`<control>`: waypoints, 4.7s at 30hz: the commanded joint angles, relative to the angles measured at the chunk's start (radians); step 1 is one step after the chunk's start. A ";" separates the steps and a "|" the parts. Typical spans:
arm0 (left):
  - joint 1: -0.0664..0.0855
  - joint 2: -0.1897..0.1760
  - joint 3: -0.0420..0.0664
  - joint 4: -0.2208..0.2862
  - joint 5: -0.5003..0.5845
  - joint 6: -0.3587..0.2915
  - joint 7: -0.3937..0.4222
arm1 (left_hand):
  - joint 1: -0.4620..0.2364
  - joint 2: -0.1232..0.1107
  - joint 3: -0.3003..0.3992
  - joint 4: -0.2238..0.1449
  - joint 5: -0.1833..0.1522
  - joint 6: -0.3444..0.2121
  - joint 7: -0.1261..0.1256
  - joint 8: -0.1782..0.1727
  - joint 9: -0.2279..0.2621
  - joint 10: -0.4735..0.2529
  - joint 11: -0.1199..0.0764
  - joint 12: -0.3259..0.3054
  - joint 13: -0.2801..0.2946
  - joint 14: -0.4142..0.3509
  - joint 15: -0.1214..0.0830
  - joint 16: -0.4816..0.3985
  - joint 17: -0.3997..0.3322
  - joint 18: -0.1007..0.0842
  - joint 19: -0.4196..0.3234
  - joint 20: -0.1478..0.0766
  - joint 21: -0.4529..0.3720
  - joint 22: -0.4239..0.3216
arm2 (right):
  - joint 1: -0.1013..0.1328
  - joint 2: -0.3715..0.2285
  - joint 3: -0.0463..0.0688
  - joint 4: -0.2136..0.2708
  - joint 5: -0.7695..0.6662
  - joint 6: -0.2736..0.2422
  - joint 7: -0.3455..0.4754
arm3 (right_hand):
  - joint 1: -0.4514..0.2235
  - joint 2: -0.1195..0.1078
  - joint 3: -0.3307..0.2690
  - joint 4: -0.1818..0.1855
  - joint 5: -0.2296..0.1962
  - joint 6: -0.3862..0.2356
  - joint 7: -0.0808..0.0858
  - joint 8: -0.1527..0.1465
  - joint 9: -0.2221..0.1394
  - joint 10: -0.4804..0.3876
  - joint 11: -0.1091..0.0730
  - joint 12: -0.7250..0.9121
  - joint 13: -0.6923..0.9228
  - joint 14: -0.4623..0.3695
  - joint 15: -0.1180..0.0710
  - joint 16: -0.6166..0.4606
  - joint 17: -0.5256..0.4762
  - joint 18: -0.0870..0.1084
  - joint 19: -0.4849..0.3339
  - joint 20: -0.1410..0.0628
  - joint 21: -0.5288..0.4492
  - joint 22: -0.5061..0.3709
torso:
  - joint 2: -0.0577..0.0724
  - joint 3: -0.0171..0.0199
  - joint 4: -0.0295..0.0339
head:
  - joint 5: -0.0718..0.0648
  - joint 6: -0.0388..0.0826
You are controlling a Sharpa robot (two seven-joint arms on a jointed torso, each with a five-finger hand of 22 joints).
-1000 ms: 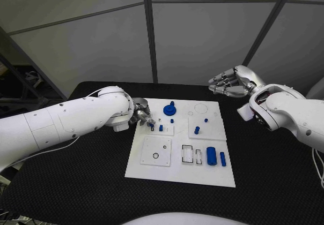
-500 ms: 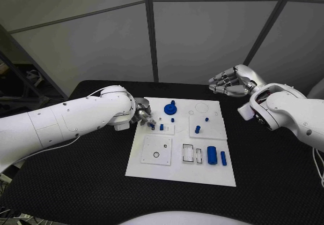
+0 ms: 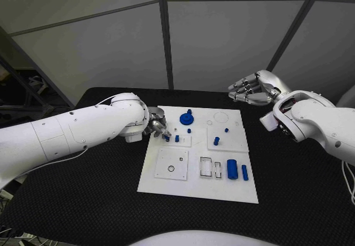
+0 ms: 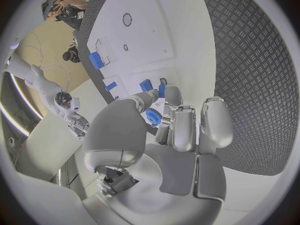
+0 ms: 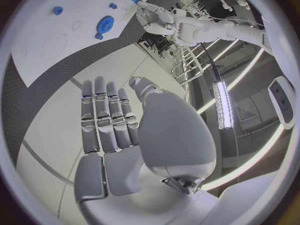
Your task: Assemble the parts on the task board
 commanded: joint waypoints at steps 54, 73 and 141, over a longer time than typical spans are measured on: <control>-0.002 -0.001 -0.003 0.000 -0.026 0.007 -0.005 | -0.084 -0.030 0.174 -0.166 0.209 0.008 -0.020 0.070 0.025 0.083 -0.033 0.079 0.085 0.044 -0.015 0.009 0.005 -0.022 0.033 -0.010 0.038 0.047 | 0.001 0.007 0.000 -0.010 -0.003 0.016 0.004 | -0.001 0.009 0.002 -0.004 0.007 -0.003 0.002 0.000 0.001 -0.004 -0.001 -0.002 -0.001 -0.005 -0.003 -0.004 -0.002 0.011 0.006 0.003 -0.006 -0.002 | 0.000 0.0004 -0.0001 | 0.003 -0.004; -0.002 0.000 -0.002 0.003 -0.026 0.025 -0.004 | -0.087 -0.035 0.175 -0.172 0.214 0.011 -0.021 0.073 0.025 0.089 -0.035 0.086 0.094 0.044 -0.015 0.009 0.005 -0.024 0.036 -0.010 0.043 0.052 | 0.001 0.006 0.000 -0.010 -0.003 0.019 0.003 | -0.001 0.009 0.002 -0.004 0.007 -0.003 0.002 0.000 0.001 -0.004 -0.001 -0.002 -0.001 -0.005 -0.003 -0.004 -0.002 0.011 0.006 0.003 -0.006 -0.002 | 0.000 0.0003 0.0001 | 0.002 -0.008; 0.009 0.060 -0.002 -0.068 -0.046 0.148 -0.014 | -0.113 -0.031 0.145 -0.163 0.221 0.015 -0.024 0.072 0.018 0.097 -0.035 0.086 0.094 0.044 -0.014 0.008 0.003 -0.021 0.029 -0.010 0.031 0.043 | 0.001 0.005 0.000 -0.008 -0.003 0.019 0.001 | -0.005 0.008 0.001 -0.002 0.011 -0.004 0.002 0.000 0.002 -0.005 -0.001 -0.002 -0.002 -0.006 -0.003 -0.005 -0.004 0.011 0.008 0.004 -0.010 -0.004 | 0.000 0.0007 -0.0007 | 0.001 -0.012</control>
